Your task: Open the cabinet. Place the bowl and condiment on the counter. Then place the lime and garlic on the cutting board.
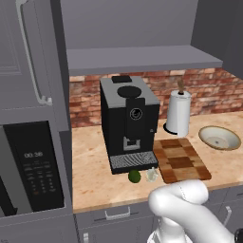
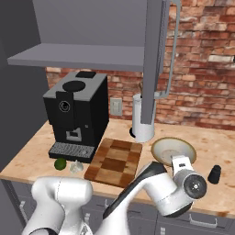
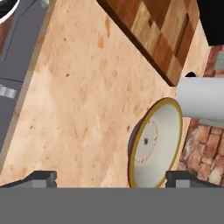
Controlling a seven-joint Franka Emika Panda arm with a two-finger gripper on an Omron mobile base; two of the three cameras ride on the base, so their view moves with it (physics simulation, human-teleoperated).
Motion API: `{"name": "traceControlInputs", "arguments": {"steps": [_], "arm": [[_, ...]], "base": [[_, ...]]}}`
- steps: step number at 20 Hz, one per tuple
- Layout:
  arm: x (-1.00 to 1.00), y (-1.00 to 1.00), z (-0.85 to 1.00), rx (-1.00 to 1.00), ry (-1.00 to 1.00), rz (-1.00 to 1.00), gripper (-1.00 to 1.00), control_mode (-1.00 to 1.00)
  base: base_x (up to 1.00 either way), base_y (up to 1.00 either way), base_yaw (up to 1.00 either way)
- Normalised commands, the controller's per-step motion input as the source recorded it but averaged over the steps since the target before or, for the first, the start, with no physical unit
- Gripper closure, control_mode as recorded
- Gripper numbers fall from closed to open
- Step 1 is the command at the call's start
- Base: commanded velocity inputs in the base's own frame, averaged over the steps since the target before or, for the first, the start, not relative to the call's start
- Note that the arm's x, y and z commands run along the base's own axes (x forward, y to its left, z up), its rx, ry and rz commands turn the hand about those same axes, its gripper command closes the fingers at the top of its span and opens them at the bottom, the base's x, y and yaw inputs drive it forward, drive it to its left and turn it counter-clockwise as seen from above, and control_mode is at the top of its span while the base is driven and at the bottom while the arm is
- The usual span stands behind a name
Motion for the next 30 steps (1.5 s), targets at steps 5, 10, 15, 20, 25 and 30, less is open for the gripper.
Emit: {"name": "traceControlInputs", "arguments": {"steps": [5,10,15,20,25,30], "arm": [[-0.92,0.02,0.19,0.0,-0.03,0.1,-1.0,-1.0],[-0.77,0.33,0.19,-0.06,-0.05,0.06,-1.0,-1.0],[-0.48,0.52,0.4,-0.08,-0.02,0.03,-1.0,-1.0],[-0.33,0.59,0.45,-0.09,0.0,0.01,-1.0,-1.0],[-0.17,0.6,0.46,-0.1,0.0,0.04,-1.0,-1.0],[-0.03,0.53,0.37,-0.1,0.0,0.08,-1.0,-1.0]], "base": [[0.0,0.0,0.0],[0.0,0.0,0.0],[0.0,0.0,0.0],[0.0,0.0,0.0],[0.0,0.0,0.0],[0.0,0.0,0.0]]}}
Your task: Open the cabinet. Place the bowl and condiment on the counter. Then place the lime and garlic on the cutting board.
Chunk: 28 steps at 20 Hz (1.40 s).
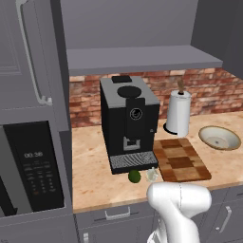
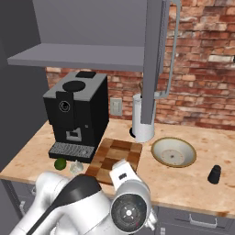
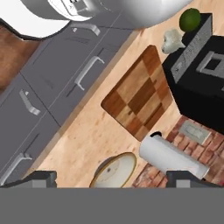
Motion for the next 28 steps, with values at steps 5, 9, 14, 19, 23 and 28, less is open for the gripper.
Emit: {"name": "traceControlInputs", "arguments": {"steps": [5,9,14,19,23,28], "arm": [[0.0,0.47,0.34,-0.09,-0.01,0.11,-1.0,-1.0],[0.0,0.47,0.26,-0.09,0.0,0.11,-1.0,-1.0],[0.0,0.44,0.06,-0.08,0.0,0.1,-1.0,-1.0],[0.0,0.51,0.0,-0.07,0.02,0.09,-1.0,-1.0],[0.0,0.62,0.0,-0.07,0.06,0.07,-1.0,-1.0],[0.0,0.59,0.0,-0.08,0.04,0.08,-1.0,-1.0]], "base": [[0.0,0.0,0.0],[0.0,0.0,0.0],[0.0,0.0,0.0],[0.0,0.0,0.0],[0.0,0.0,0.0],[0.0,0.0,0.0]]}}
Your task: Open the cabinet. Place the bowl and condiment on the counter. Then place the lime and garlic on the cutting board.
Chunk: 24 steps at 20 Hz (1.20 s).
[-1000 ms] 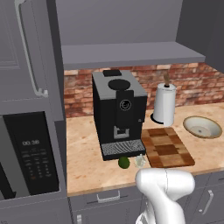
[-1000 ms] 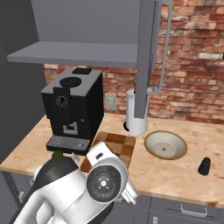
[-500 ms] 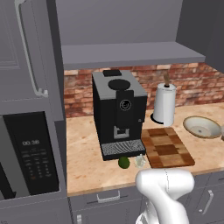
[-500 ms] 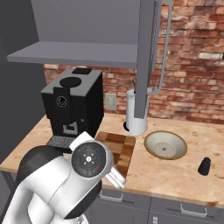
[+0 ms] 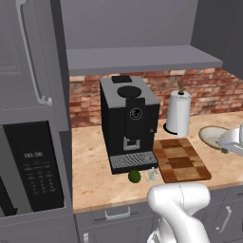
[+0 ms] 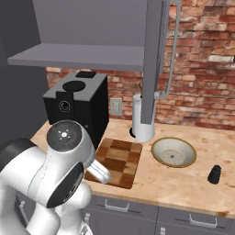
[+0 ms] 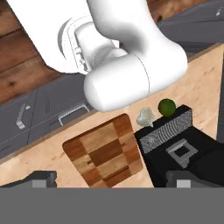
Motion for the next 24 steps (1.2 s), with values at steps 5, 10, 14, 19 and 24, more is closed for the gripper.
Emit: {"name": "traceControlInputs", "arguments": {"steps": [5,10,14,19,24], "arm": [[0.0,0.56,-0.03,-0.08,0.03,0.11,-1.0,-1.0],[0.0,0.55,-0.08,-0.07,0.01,0.13,-1.0,-1.0],[0.0,0.56,-0.19,-0.08,0.01,0.13,-1.0,-1.0],[0.0,0.54,-0.21,-0.1,0.0,0.14,-1.0,-1.0],[0.0,0.37,-0.19,-0.13,-0.03,0.11,-1.0,-1.0]], "base": [[0.0,0.0,0.0],[0.0,0.0,0.0],[0.0,0.0,0.0],[0.0,0.0,0.0],[0.0,0.0,0.0]]}}
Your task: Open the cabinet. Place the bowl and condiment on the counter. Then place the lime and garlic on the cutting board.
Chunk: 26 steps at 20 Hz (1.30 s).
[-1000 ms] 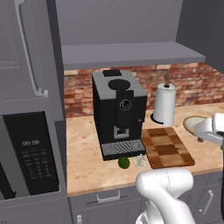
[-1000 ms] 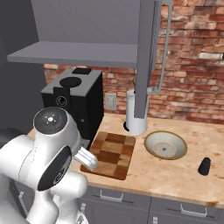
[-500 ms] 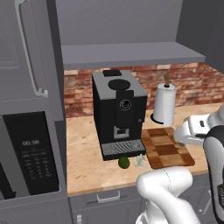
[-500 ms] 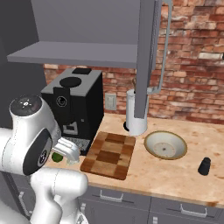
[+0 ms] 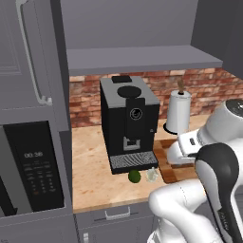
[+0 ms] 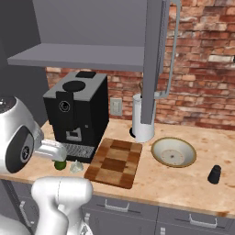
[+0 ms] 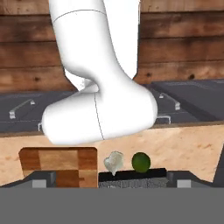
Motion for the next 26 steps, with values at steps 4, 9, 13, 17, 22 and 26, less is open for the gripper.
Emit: {"name": "traceControlInputs", "arguments": {"steps": [4,9,13,17,22,26], "arm": [[0.0,0.11,-0.24,-0.12,-0.17,0.04,-1.0,-1.0],[0.0,0.03,-0.28,-0.08,-0.1,0.02,-1.0,-1.0],[0.0,0.11,-0.28,-0.03,0.0,0.02,-1.0,-1.0],[0.0,0.21,-0.19,0.0,0.0,0.04,-1.0,-1.0],[0.01,0.32,-0.17,0.0,0.01,0.07,-1.0,-1.0],[0.08,0.32,-0.22,0.0,0.0,0.08,-1.0,-1.0]], "base": [[0.0,0.0,0.0],[0.0,0.0,0.0],[0.0,0.0,0.0],[0.0,0.0,0.0],[0.0,0.0,0.0],[0.0,0.0,0.0]]}}
